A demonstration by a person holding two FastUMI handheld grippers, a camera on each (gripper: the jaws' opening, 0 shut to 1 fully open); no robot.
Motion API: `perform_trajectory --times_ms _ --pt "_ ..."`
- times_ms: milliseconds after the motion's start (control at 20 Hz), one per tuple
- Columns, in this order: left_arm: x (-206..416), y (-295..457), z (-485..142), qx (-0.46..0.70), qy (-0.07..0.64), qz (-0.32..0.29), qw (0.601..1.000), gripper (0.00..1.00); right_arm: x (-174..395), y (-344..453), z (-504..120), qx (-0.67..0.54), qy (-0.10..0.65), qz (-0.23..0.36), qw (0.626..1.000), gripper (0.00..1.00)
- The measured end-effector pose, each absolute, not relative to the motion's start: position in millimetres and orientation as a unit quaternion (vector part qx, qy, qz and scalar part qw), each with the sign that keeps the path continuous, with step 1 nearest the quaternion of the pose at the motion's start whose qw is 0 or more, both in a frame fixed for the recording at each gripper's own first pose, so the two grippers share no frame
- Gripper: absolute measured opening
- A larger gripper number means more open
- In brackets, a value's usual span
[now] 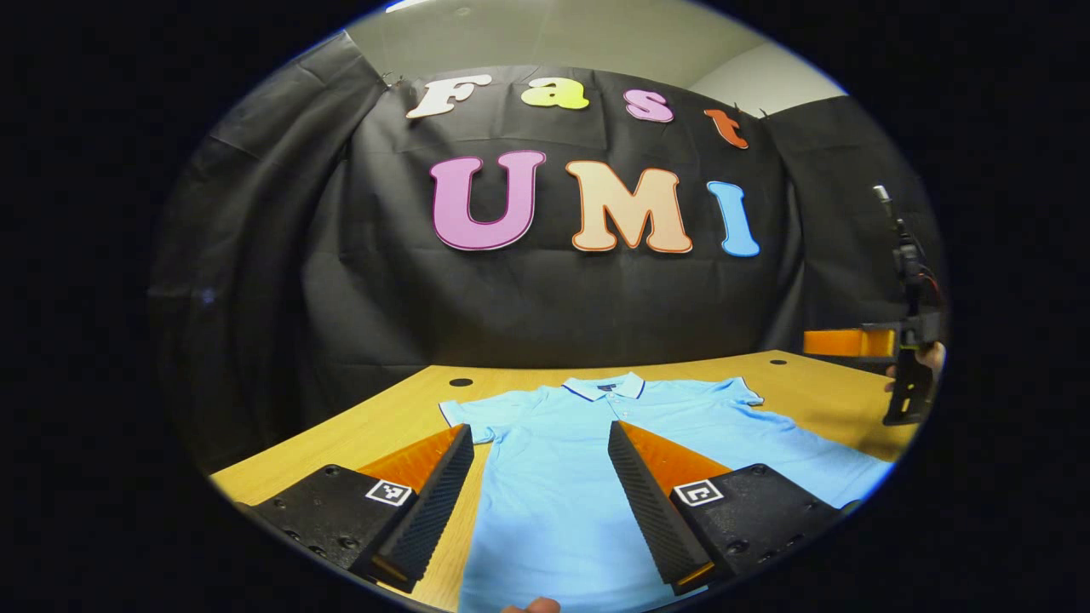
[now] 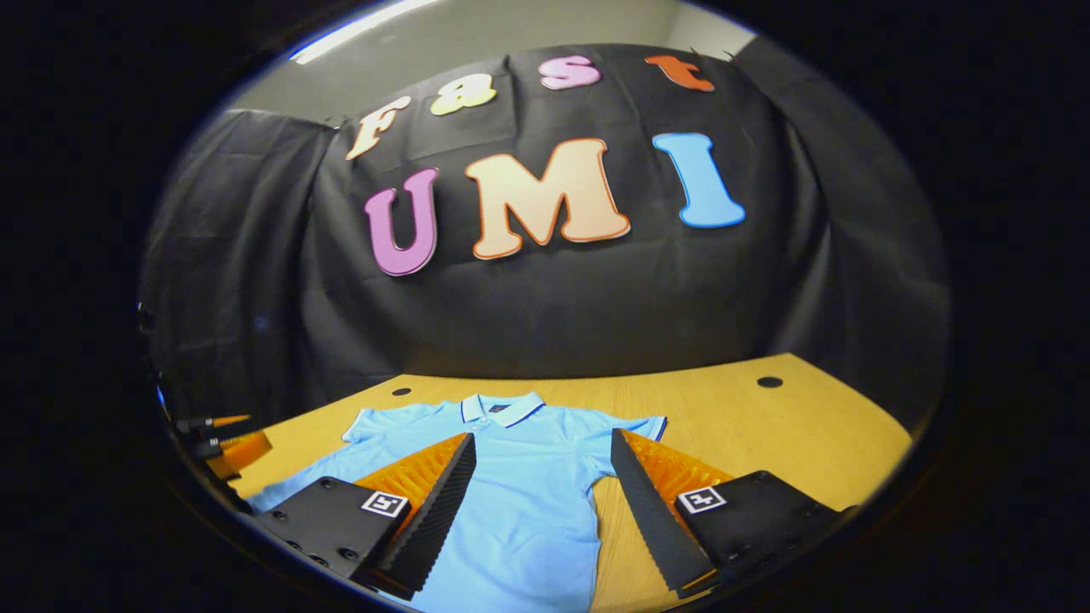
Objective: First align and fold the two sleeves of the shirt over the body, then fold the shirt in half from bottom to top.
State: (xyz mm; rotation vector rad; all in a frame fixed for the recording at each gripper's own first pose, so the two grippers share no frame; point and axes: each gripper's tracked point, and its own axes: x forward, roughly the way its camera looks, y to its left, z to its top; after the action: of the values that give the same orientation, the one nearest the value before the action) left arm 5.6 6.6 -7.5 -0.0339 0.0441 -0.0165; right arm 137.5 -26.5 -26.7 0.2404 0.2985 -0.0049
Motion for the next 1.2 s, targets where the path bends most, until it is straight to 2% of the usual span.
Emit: perform_trajectory --times_ms 200,250,300,450,500,550,650,750,1000,1050,1100,1200 --pt "5 14 -2 -0.017 0.015 -0.002 1.0 0.95 207 -72 -56 0.088 0.212 -0.054 0.972 0.98" --pt "5 15 0 -0.016 0.013 -0.002 1.0 0.95 219 -79 -66 0.086 0.231 -0.065 0.967 0.93" --pt "7 15 0 -0.018 0.014 -0.002 1.0 0.95 231 -81 -79 0.089 0.249 -0.068 0.962 0.97" --pt "6 22 -3 -0.027 0.021 0.002 0.999 0.95 250 -98 -125 0.085 0.32 -0.089 0.939 0.97" --pt "7 25 -4 -0.032 0.022 0.004 0.999 0.95 255 -101 -138 0.087 0.339 -0.093 0.932 0.94" --pt "7 27 -4 -0.036 0.023 0.006 0.999 0.95 258 -102 -151 0.092 0.355 -0.096 0.925 0.97" --pt "9 36 -6 -0.041 0.026 0.015 0.999 0.95 262 -101 -163 0.106 0.367 -0.101 0.919 0.97" --pt "10 40 -9 -0.043 0.03 0.021 0.998 0.95 265 -102 -171 0.107 0.372 -0.106 0.916 0.93" --pt "12 39 -16 -0.048 0.039 0.019 0.998 0.95 265 -98 -190 0.091 0.391 -0.106 0.91 0.93" --pt "14 38 -16 -0.049 0.04 0.019 0.998 0.95 264 -98 -194 0.09 0.394 -0.107 0.908 0.97" --pt "14 39 -17 -0.05 0.04 0.02 0.998 0.95 264 -100 -197 0.088 0.396 -0.109 0.907 0.94" --pt "12 42 -17 -0.049 0.039 0.023 0.998 0.95 264 -102 -199 0.083 0.396 -0.112 0.908 0.98"
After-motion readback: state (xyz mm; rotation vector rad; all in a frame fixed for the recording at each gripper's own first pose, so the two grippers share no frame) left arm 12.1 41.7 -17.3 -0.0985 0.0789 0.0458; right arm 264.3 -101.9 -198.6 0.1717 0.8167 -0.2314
